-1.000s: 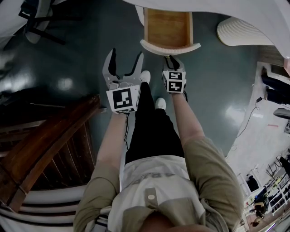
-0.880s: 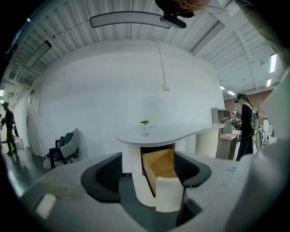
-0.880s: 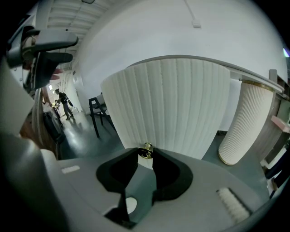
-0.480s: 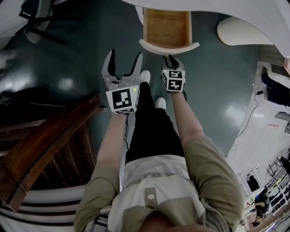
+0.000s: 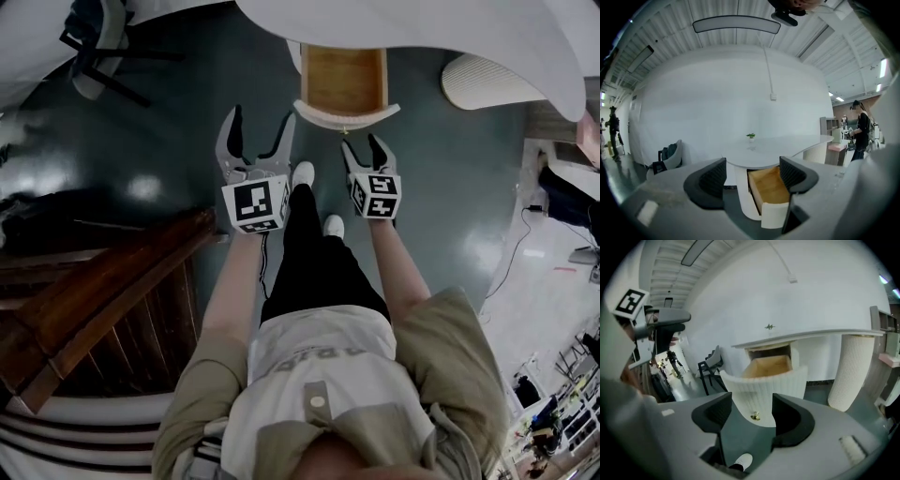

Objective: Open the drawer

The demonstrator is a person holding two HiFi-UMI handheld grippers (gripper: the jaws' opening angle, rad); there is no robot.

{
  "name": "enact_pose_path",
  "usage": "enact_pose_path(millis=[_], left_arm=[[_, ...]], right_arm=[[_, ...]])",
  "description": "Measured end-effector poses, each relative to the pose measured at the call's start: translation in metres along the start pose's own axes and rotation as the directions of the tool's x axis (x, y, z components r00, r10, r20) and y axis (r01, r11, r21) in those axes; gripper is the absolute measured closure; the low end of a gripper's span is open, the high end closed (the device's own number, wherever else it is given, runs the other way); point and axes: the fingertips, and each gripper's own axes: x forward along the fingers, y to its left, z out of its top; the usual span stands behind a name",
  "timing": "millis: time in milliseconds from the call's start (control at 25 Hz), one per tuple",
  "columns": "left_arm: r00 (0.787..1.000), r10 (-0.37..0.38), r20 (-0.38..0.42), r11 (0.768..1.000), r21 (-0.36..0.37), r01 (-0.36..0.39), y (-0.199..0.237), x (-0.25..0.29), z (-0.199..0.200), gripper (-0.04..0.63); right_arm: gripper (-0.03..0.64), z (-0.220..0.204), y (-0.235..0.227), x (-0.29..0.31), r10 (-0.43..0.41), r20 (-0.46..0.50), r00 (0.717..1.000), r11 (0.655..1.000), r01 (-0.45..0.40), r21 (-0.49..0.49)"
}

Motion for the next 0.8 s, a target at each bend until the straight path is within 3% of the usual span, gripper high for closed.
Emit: enact_pose_path(millis=[280, 480, 600, 800], left_arm=[[0.996, 0.002, 0.087, 0.999, -0.040, 0.001, -0.003, -0.012, 0.083, 0.230], [0.991, 0.018, 0.133, 0.997, -0.076, -0.008, 0.000, -0.025, 0.137, 0.232], [0.988, -0.004, 0.156, 0.998, -0.061, 0.014, -0.004, -0.032, 0.159, 0.241], [0.982, -0.037, 0.186, 0.999, -0.025, 0.042, -0.009, -0.048, 0.185, 0.313]], right_arm=[[0.355, 0.125, -0.011, -0.083, -0.050, 0.163, 0.985, 0.998, 0.045, 0.035], [0.356, 0.228, -0.008, -0.138, -0.083, 0.322, 0.943, 0.996, 0.082, 0.015], [0.367, 0.271, -0.002, -0.168, -0.090, 0.390, 0.916, 0.994, 0.108, -0.024], [0.463, 0.316, 0.004, -0.213, -0.087, 0.468, 0.879, 0.982, 0.155, -0.108]])
